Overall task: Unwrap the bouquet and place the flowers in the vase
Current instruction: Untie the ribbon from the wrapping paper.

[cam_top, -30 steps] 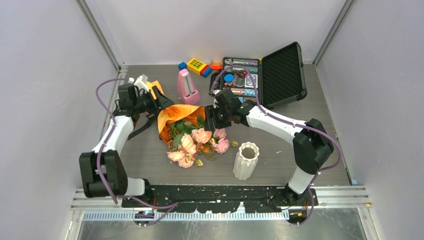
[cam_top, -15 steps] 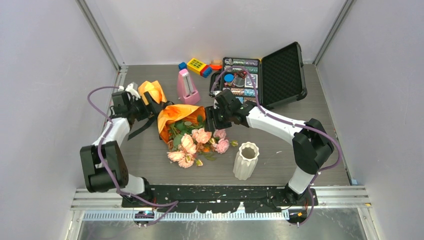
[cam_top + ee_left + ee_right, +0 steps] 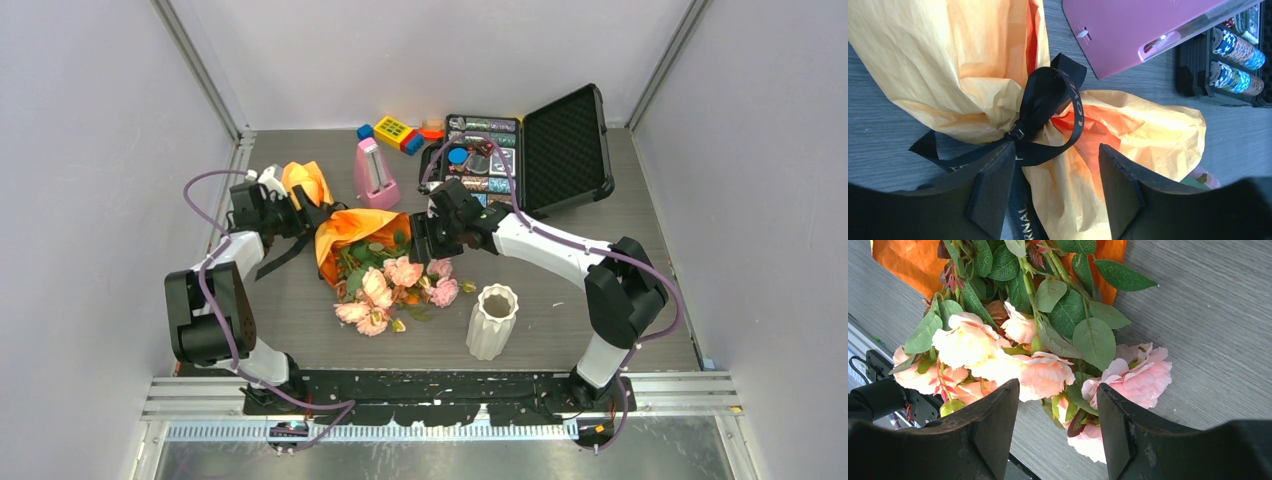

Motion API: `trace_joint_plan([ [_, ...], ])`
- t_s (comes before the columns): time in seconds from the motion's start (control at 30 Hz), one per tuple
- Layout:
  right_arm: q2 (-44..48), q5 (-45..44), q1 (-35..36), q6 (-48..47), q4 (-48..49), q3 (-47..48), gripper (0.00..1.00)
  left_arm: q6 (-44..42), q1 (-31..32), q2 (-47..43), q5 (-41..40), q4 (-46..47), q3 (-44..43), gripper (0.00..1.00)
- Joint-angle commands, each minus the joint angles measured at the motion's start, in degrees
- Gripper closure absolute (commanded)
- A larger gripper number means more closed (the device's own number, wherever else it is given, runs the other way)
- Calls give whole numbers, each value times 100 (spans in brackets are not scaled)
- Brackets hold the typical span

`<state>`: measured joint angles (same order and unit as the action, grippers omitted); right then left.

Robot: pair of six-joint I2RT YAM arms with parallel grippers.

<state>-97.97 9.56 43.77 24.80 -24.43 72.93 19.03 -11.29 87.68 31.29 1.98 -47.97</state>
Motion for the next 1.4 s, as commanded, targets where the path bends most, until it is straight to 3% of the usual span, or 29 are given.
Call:
trace_joint_plan([
  [0.0, 211, 63, 33, 35, 174, 45, 37, -52, 63, 129, 109, 345, -47, 46],
  [0.07, 209, 56, 32, 32, 170, 54, 36, -16, 81, 173, 93, 338, -86, 58],
  [0.27, 178, 61, 30, 38, 163, 69, 36, 50, 341, 141, -18, 301, -246, 83],
  [0.4, 136, 74, 30, 43, 153, 122, 37, 127, 788, 72, -41, 187, -468, 93],
  [0.5, 117, 88, 34, 50, 152, 165, 37, 373, 1043, 102, -134, -17, -683, 94],
  [0.73, 3, 53, 29, 52, 182, 307, 37, 1178, 1234, 281, 92, -112, -835, 76],
  [1.03, -292, -107, 32, 299, 731, 744, 36, 2331, 1356, 258, 1615, 1553, -399, 66],
  [1.13, -440, -195, 34, 587, 1059, 891, 35, 2060, 1347, -198, 1245, 1117, -299, 60],
  [1.23, -598, -384, 30, 871, 1294, 1010, 34, 1665, 1313, -714, 355, 240, -292, 50],
  [1.37, -882, -486, 27, 1385, 1759, 1174, 33, 1558, 845, -1181, -414, -535, -129, 39],
])
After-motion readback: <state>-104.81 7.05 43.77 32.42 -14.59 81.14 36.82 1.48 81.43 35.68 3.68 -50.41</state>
